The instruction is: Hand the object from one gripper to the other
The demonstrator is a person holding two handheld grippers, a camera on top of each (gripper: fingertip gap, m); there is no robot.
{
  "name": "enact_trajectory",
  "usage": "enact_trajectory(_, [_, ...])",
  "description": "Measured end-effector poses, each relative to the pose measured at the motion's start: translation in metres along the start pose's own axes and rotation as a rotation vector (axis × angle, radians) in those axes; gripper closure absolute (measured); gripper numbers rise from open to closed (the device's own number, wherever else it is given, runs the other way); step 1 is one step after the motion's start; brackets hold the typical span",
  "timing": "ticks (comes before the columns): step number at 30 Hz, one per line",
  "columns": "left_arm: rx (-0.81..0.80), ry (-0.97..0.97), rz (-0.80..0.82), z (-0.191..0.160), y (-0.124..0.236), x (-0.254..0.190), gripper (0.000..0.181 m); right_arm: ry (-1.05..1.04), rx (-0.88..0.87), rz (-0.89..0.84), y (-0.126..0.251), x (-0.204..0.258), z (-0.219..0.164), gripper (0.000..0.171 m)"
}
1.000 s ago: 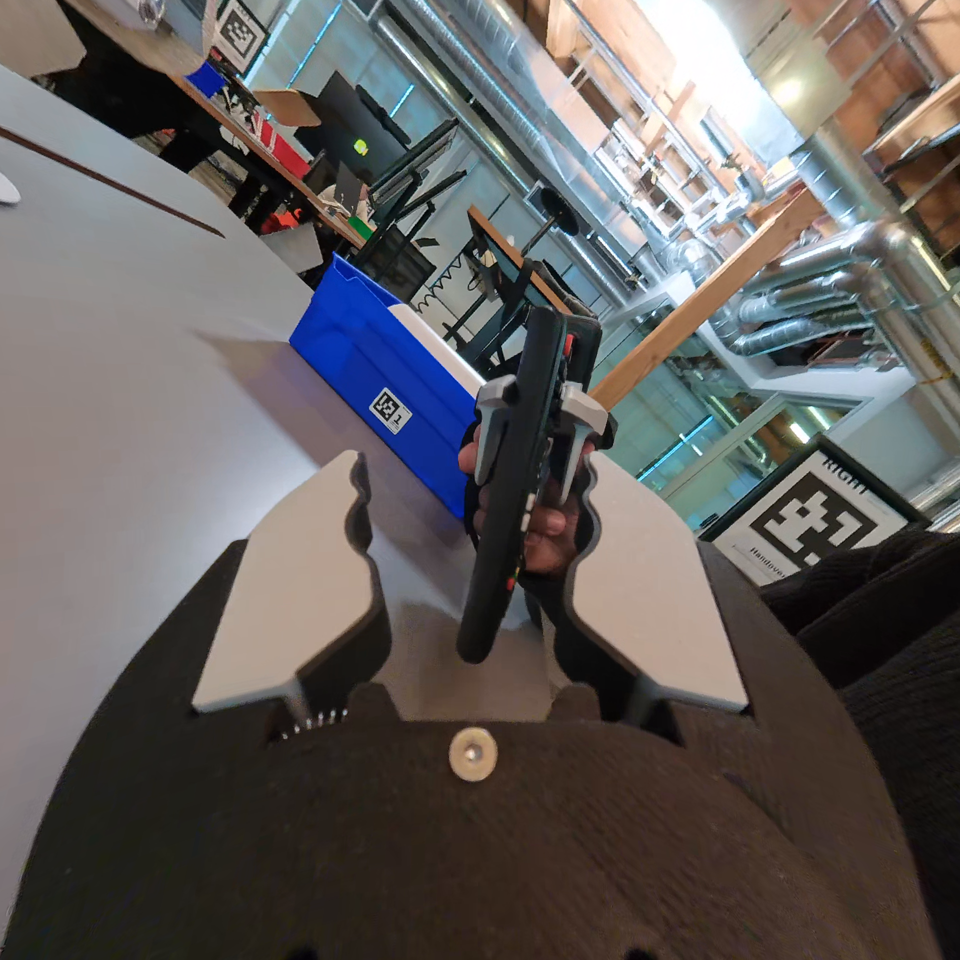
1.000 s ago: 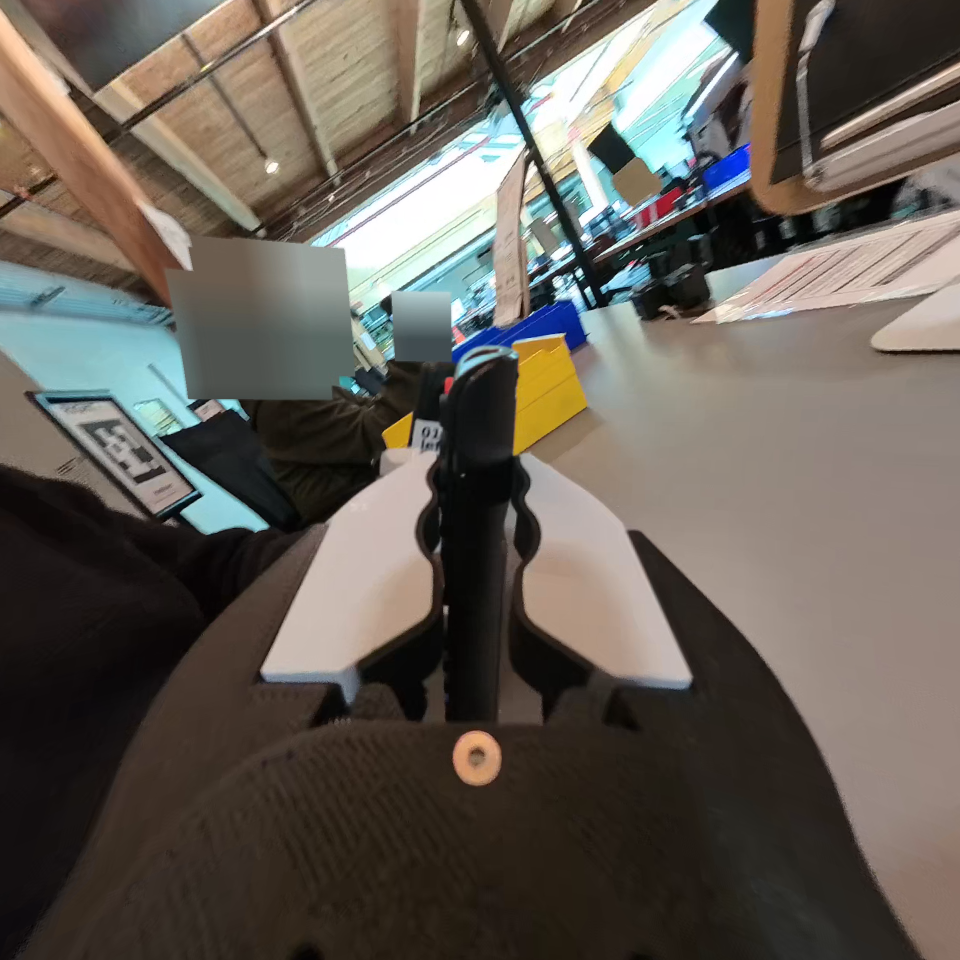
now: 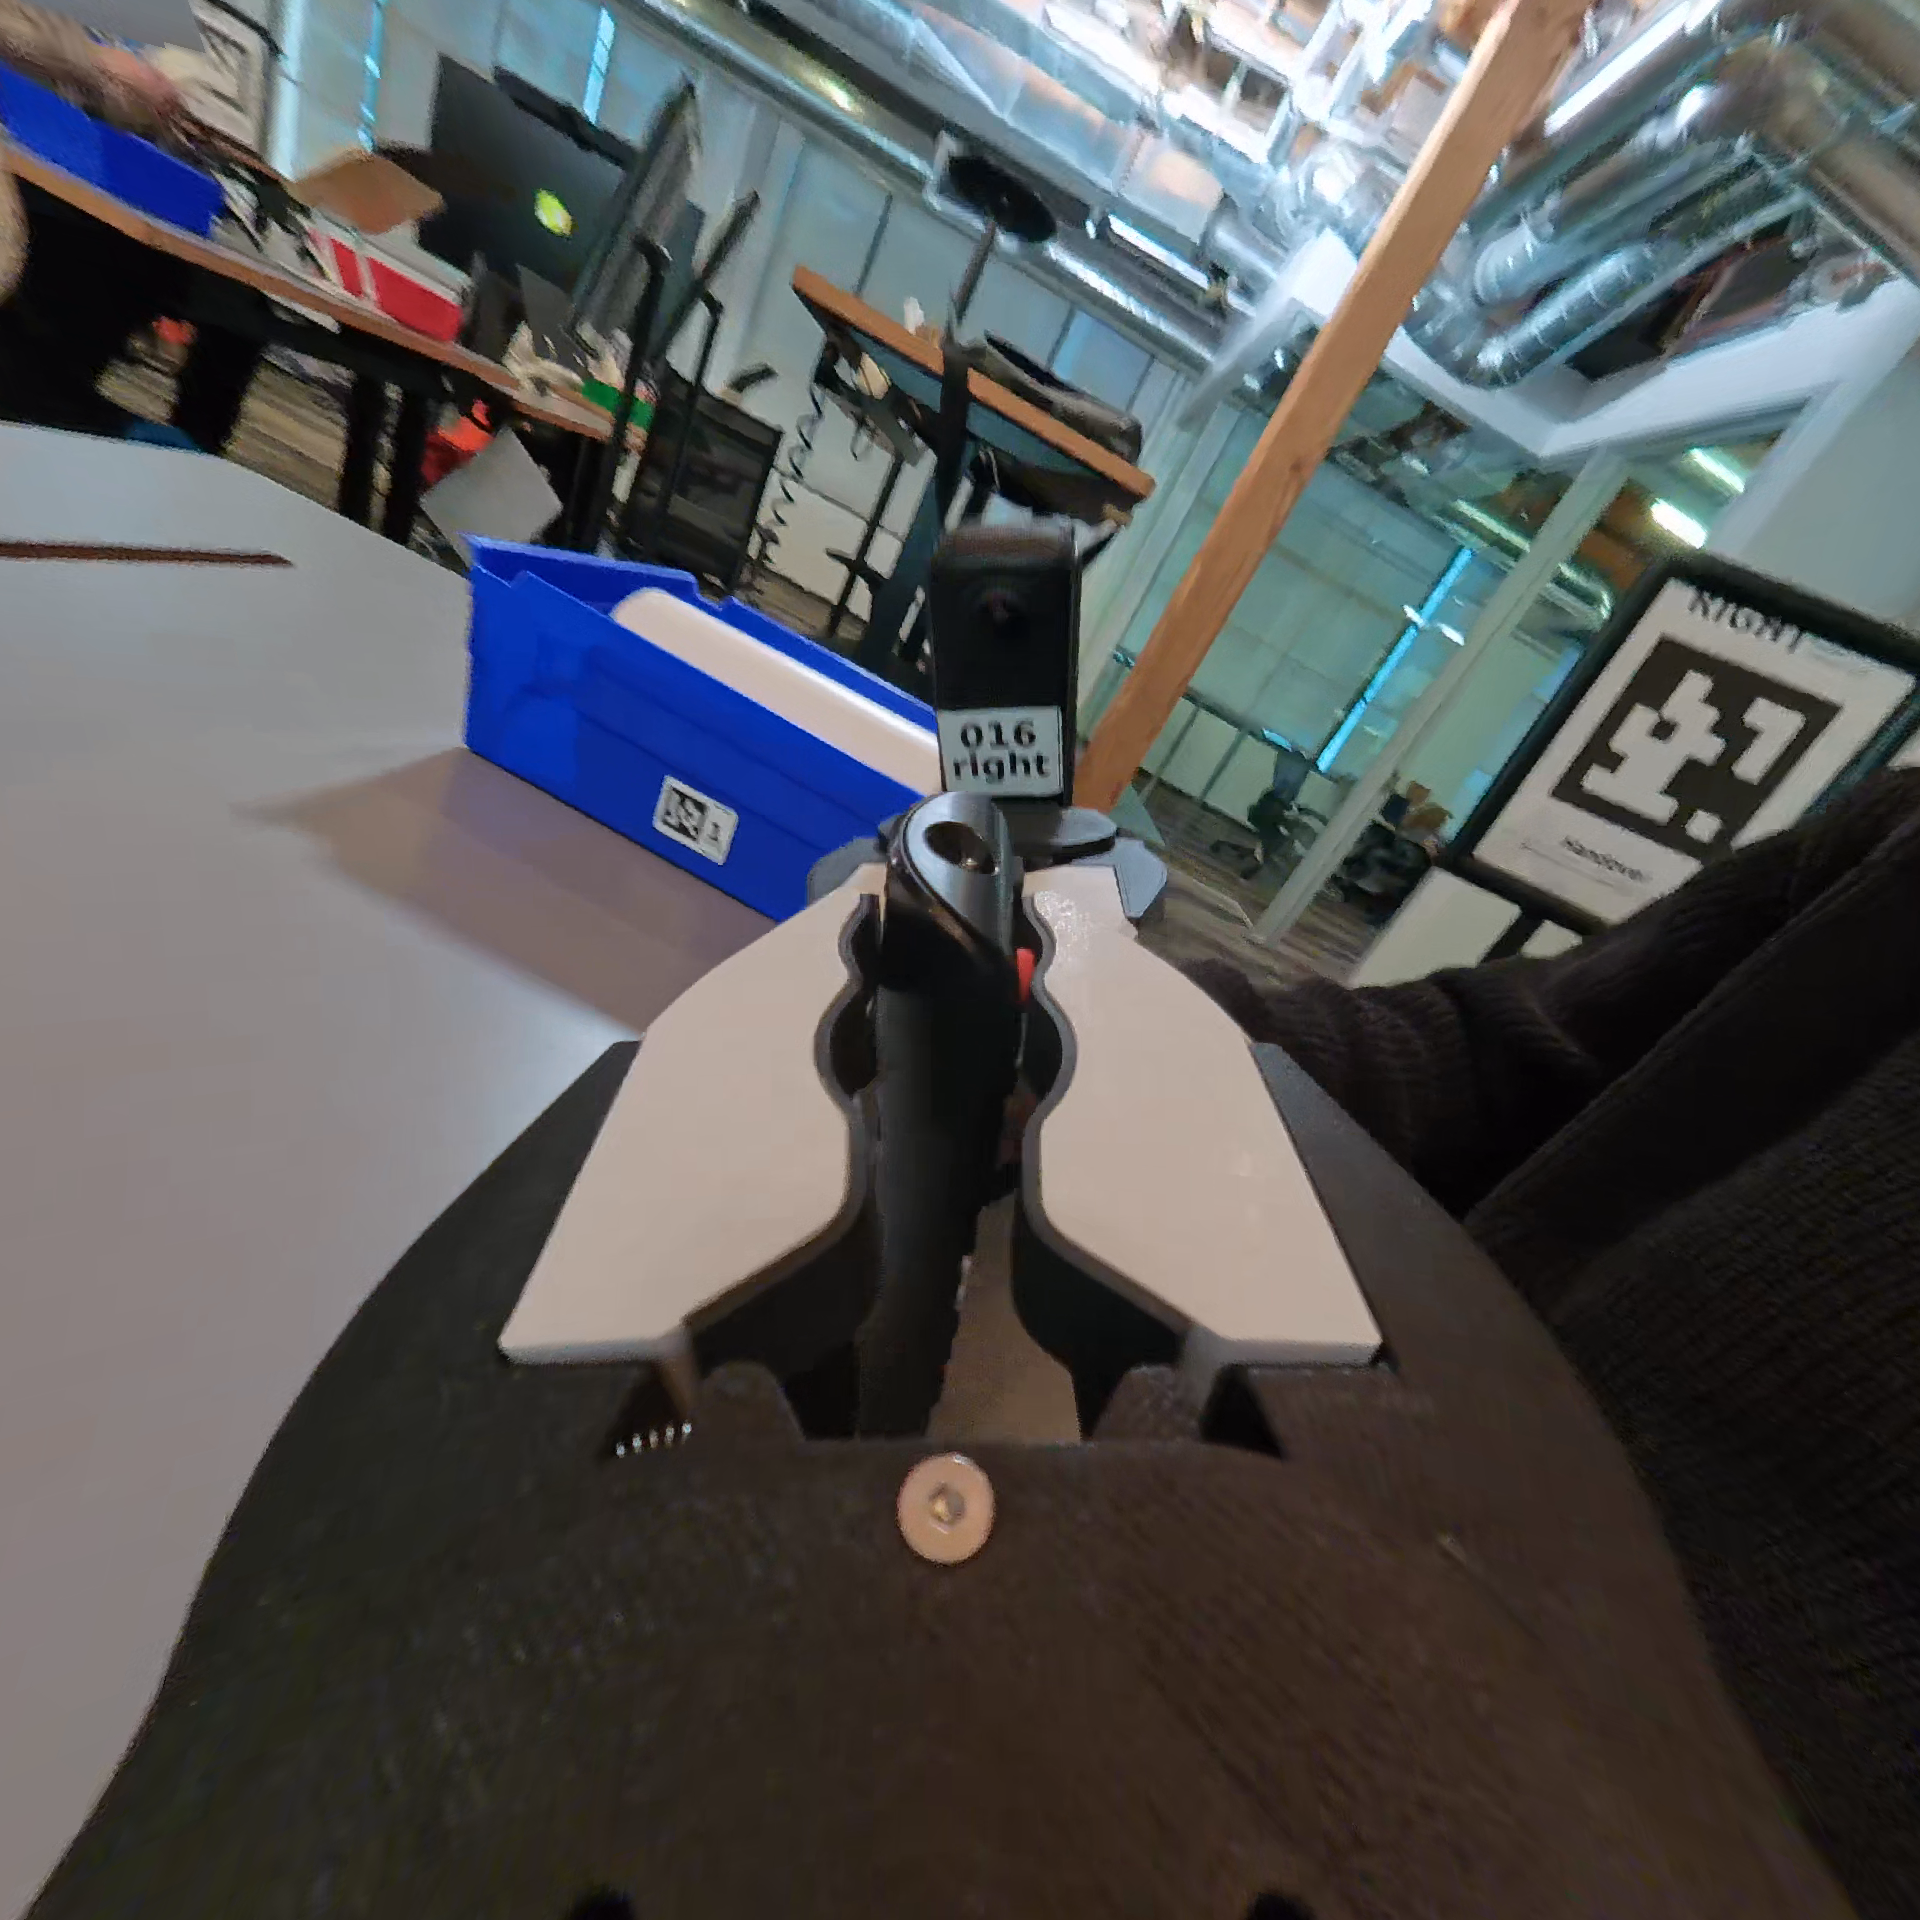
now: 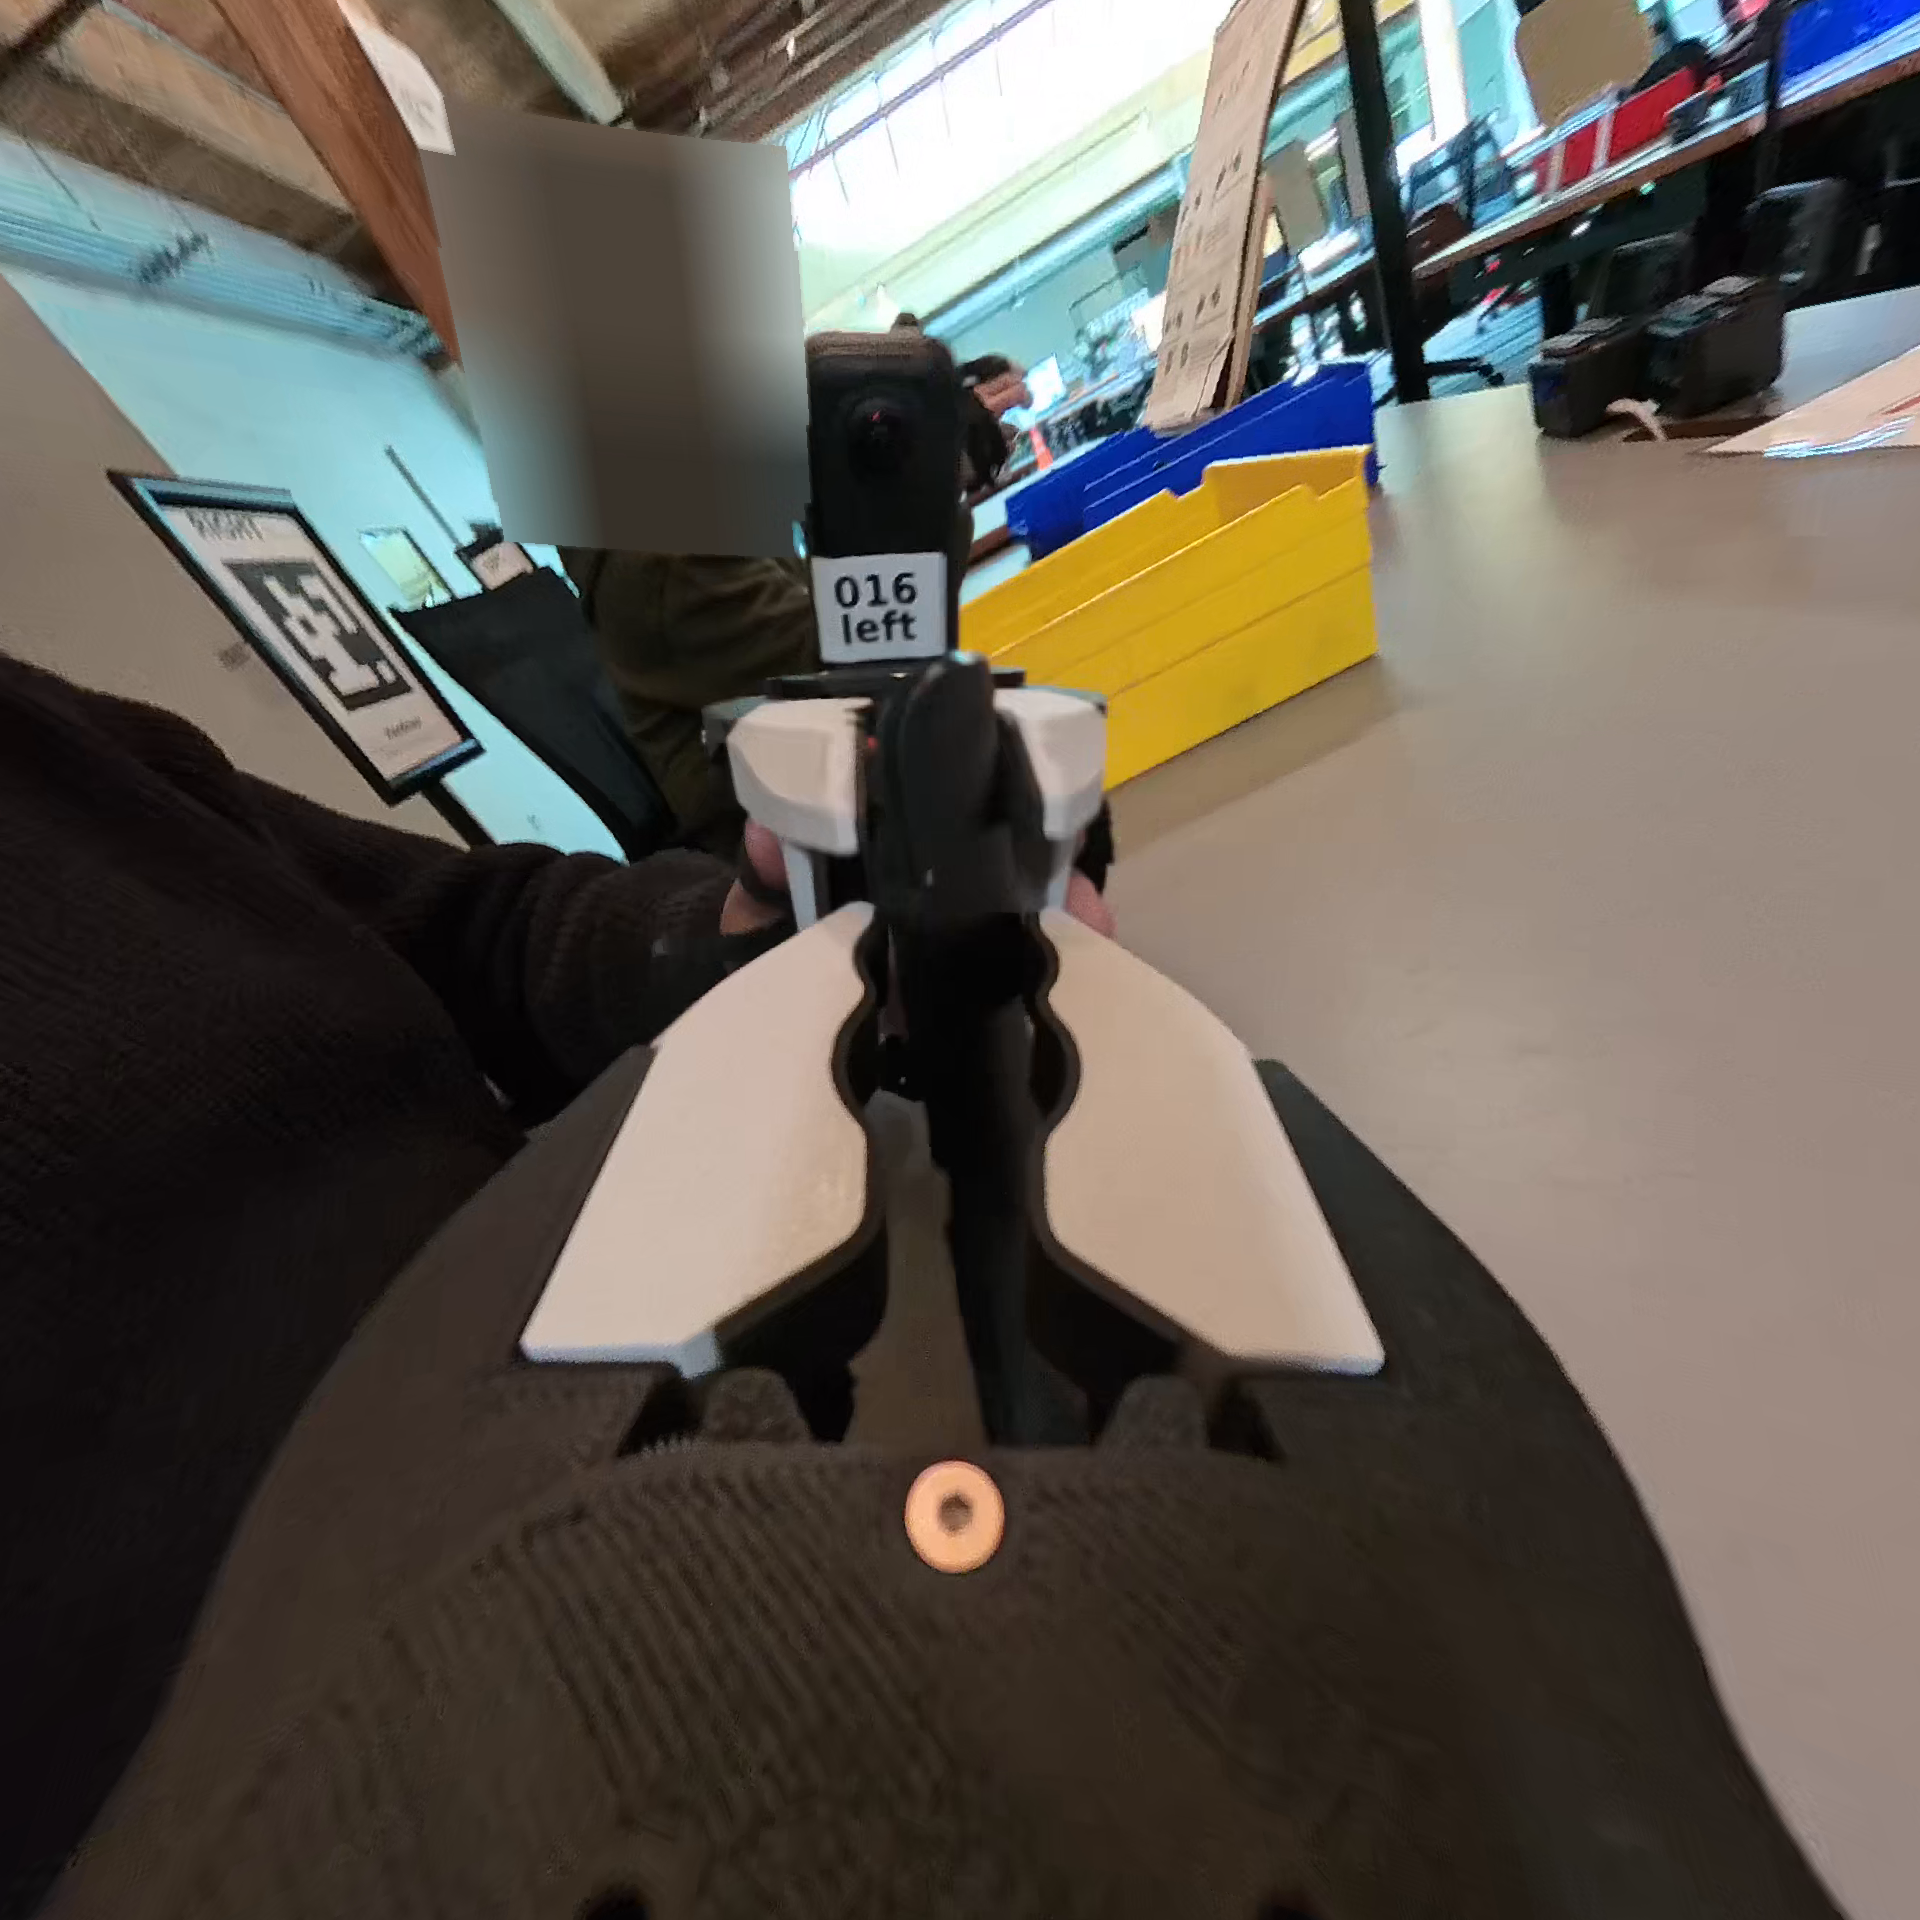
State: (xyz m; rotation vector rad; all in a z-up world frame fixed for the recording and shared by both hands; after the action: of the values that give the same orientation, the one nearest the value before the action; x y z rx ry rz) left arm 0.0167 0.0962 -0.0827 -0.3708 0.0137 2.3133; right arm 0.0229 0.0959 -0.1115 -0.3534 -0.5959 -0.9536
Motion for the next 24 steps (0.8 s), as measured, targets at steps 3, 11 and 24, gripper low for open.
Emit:
enact_trajectory(3, [-0.097,0.049,0.075,0.016,0.018,0.019,0.155,-0.018,-0.068,-0.038,0.010,-0.010,0.010,0.138])
enact_trajectory(11, [-0.334,0.325,0.292,0.022,0.070,0.076,0.155,0.278,-0.110,-0.454,0.024,-0.040,0.021,0.111])
enact_trajectory(24, [-0.556,0.639,0.320,0.017,0.083,0.082,0.152,0.803,0.387,-0.843,-0.028,-0.058,-0.039,0.112])
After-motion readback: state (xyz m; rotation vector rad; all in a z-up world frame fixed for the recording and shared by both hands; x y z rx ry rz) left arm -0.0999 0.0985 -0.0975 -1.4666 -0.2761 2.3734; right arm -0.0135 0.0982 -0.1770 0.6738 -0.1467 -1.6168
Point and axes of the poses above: each gripper's, where its closed fingertips meet, y back along the fingers, z out of its top, x = y × z across the jaws, the point moved 2 cm from there along y, back along the fingers, and after that the axes turned 11 degrees about -y, right-handed, at the moved point
